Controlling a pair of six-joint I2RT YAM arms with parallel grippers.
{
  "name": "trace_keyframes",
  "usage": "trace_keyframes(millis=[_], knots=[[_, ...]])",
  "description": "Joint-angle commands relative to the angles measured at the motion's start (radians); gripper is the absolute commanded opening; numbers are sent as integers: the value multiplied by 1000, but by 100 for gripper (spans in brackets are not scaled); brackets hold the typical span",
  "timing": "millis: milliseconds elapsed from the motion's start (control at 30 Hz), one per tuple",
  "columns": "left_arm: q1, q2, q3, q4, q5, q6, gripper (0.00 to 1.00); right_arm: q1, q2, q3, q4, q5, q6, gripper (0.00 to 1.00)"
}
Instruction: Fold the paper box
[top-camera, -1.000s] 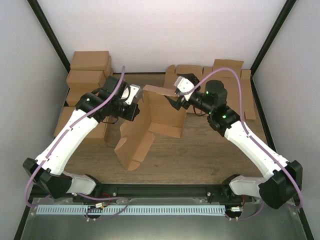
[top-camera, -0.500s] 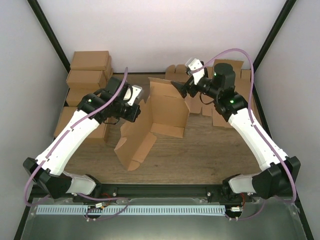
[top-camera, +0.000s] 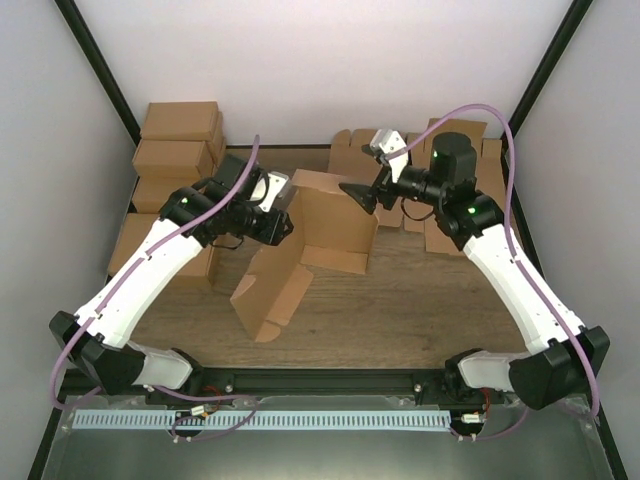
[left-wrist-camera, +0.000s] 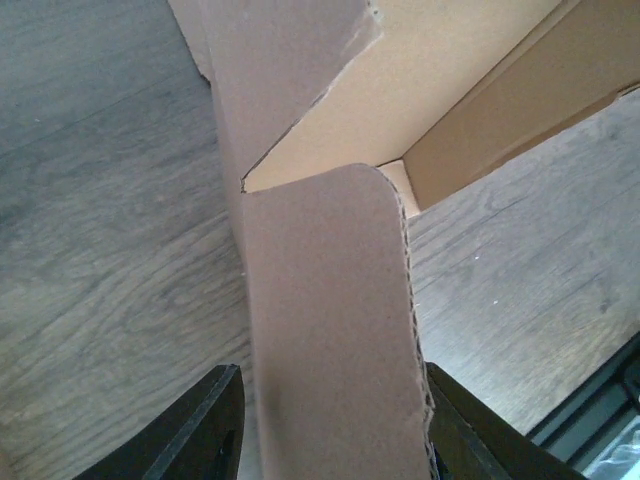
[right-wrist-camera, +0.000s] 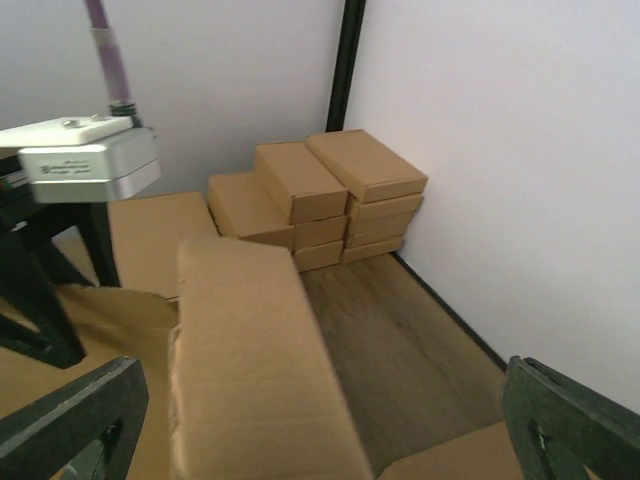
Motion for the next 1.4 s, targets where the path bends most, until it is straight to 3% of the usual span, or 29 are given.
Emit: trace_keyframes(millis=[0, 200, 300, 500, 633, 767, 900, 967, 1067, 1200, 1300, 1367], knots=[[-3, -9, -9, 63, 63, -29, 50, -5, -52, -41, -39, -51, 33, 100], [6, -41, 14, 121, 106, -74, 62, -5, -124, -111, 35, 49, 183, 100], [51, -62, 21, 150, 150, -93, 64, -6, -175, -147, 57, 122, 258, 100], [326, -116, -53, 265, 374, -141, 65, -7, -317, -319, 172, 302, 440, 100], [448, -106, -132, 353, 555, -185, 68, -24, -354, -366, 135, 361, 506, 100], [477, -79, -201, 435, 625, -223, 75, -26, -436, -442, 111, 441, 561, 100], [478, -54, -224, 463, 617, -231, 75, -26, -554, -568, 173, 425, 578, 99], [478, -46, -231, 477, 628, -240, 74, -26, -591, -601, 183, 397, 592, 89], [478, -40, -265, 525, 669, -265, 64, -25, -627, -630, 196, 339, 595, 73], [478, -29, -308, 576, 703, -285, 36, -27, -626, -652, 201, 272, 601, 53], [478, -23, -319, 589, 704, -291, 23, -26, -608, -659, 207, 239, 617, 42], [476, -25, -327, 605, 706, -298, 12, -26, -602, -667, 225, 218, 633, 29]])
